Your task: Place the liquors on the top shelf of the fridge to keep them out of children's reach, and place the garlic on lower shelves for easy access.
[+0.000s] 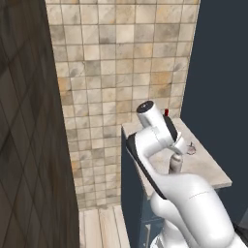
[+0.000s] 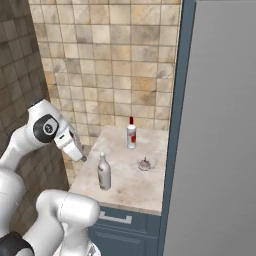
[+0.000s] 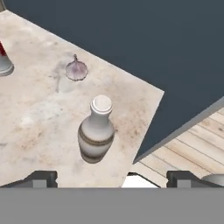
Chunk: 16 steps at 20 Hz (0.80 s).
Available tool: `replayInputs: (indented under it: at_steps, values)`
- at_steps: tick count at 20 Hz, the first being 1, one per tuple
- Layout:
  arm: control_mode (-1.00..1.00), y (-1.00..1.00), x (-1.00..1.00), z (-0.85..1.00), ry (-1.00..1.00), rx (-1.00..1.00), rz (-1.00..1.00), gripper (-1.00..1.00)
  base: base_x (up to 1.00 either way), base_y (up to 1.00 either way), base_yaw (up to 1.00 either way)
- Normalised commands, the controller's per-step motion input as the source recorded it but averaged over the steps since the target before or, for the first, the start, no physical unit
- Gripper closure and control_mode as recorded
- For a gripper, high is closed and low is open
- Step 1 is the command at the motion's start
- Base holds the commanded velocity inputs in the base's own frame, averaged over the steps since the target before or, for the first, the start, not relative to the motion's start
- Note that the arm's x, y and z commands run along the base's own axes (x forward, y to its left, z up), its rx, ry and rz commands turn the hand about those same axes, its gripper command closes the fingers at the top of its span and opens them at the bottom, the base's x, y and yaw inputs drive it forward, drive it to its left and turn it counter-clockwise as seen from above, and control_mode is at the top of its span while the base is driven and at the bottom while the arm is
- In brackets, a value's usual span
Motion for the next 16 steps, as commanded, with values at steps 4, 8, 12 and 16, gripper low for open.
replayInputs:
  at_steps: [4, 8, 12, 16]
  values:
    - [-1.0, -0.01, 0.05, -0.24, 0.02, -0.06, -0.21, -1.0, 0.0, 0.0, 0.0]
    - [-1.0, -0.09, 0.02, -0.22, 0.0, -0.05, -0.2, -1.0, 0.0, 0.0, 0.0]
    - [-1.0, -0.29, 0.0, -0.18, 0.0, -0.04, -0.15, -1.0, 0.0, 0.0, 0.0]
    - [-1.0, -0.37, 0.0, -0.17, 0.0, -0.03, -0.14, -1.0, 0.0, 0.0, 0.0]
